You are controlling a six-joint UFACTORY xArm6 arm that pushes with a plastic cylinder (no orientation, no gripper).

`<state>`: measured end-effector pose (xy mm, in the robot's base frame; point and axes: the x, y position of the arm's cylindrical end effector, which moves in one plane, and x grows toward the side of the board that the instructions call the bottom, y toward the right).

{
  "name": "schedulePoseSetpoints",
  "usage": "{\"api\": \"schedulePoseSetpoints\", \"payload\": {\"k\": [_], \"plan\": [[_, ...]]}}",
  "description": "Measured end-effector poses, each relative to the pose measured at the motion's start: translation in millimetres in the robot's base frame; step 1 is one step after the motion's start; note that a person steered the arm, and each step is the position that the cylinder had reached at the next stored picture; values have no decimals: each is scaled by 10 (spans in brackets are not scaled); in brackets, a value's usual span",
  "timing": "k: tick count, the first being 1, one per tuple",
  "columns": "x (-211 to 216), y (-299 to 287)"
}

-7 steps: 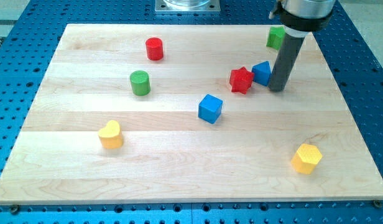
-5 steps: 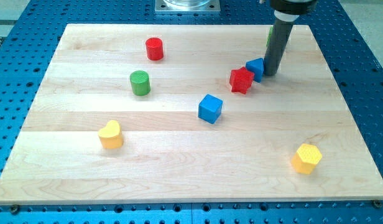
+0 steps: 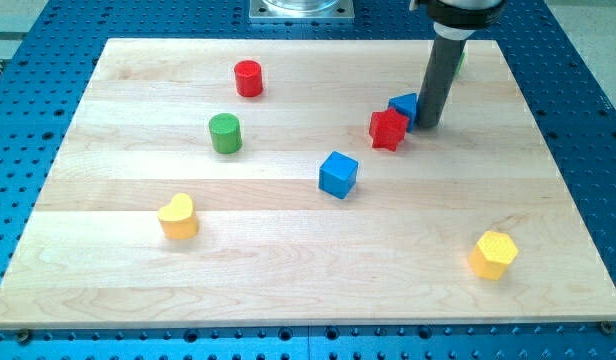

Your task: Put your arm bottom left to the yellow heart

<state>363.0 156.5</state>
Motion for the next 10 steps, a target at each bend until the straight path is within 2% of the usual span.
{"api": "schedulePoseSetpoints", "payload": {"k": [3, 5, 6, 7, 8, 9, 10], "plan": [[253, -355], [227, -246], [-269, -143], [-558, -709], [-459, -1112], [-138, -1125], [-66, -865]]}}
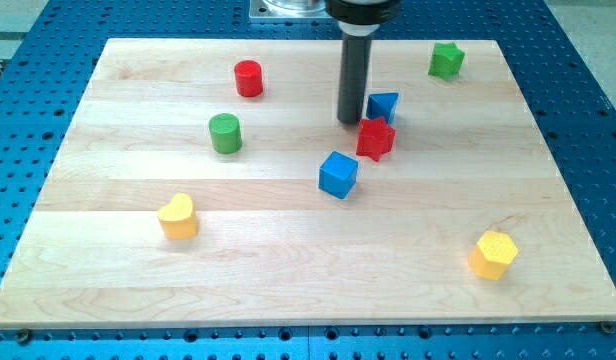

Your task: Put your arm bottom left to the yellow heart

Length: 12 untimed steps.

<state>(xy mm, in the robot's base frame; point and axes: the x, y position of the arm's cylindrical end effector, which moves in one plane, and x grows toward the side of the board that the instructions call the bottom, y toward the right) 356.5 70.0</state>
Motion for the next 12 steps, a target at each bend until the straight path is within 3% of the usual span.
{"api": "schedulePoseSetpoints", "payload": {"k": [2, 4, 5, 7, 8, 11, 12], "plan": [[0, 234], [168, -934], [767, -1255], [1921, -1124], [2233, -1243], [2291, -1247], [2288, -1537]]}}
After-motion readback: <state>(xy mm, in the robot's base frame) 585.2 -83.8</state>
